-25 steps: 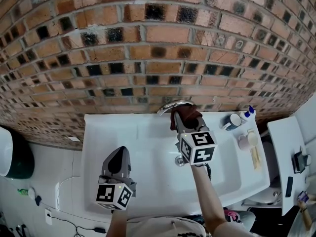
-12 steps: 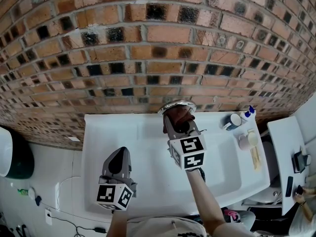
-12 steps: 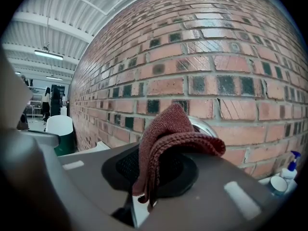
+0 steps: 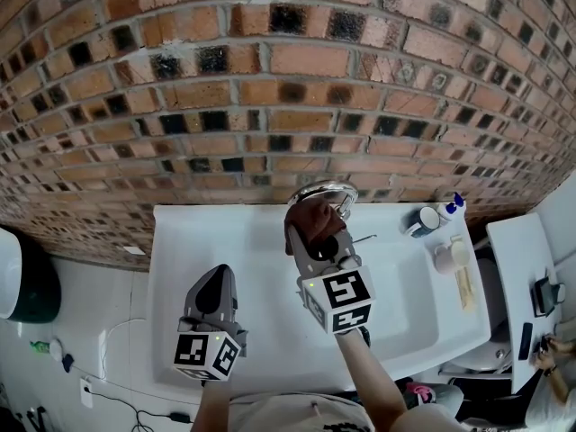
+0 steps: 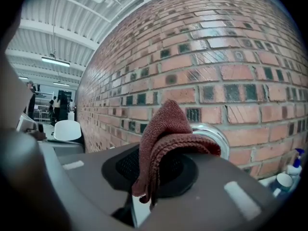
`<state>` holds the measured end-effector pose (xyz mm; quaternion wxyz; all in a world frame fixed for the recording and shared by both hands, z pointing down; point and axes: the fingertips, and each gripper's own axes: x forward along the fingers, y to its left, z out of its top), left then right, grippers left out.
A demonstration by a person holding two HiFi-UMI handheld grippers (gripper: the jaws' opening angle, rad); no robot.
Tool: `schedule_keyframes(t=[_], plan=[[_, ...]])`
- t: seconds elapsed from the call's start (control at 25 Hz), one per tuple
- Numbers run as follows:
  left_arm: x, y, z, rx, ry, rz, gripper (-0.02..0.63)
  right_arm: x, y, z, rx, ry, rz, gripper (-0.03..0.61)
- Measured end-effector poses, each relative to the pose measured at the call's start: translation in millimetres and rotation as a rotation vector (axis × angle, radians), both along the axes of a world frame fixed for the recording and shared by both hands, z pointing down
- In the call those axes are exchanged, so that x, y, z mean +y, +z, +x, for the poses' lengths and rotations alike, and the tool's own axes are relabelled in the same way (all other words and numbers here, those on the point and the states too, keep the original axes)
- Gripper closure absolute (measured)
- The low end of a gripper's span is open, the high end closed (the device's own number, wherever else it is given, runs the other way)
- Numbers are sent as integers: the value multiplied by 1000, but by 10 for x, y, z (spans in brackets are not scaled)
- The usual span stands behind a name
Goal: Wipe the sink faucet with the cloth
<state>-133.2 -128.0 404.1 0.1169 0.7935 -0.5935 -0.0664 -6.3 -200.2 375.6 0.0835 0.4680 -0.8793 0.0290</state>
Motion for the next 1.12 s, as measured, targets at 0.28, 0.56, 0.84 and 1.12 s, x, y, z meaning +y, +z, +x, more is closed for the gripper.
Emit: schedule_keyframes(t=[0.28, 0.56, 0.84, 1.12], plan=[[50, -26, 2, -1, -3, -1, 607, -266, 101, -98, 53, 18, -46, 526], [33, 42, -95, 10, -22, 0, 608, -379, -135, 161, 9, 59, -17, 525], [26, 35, -28, 12, -9, -7, 607, -402, -329, 440, -13, 118, 12, 521], [21, 86, -11, 22, -5, -6, 608, -444, -420, 782, -9, 192, 19, 522]])
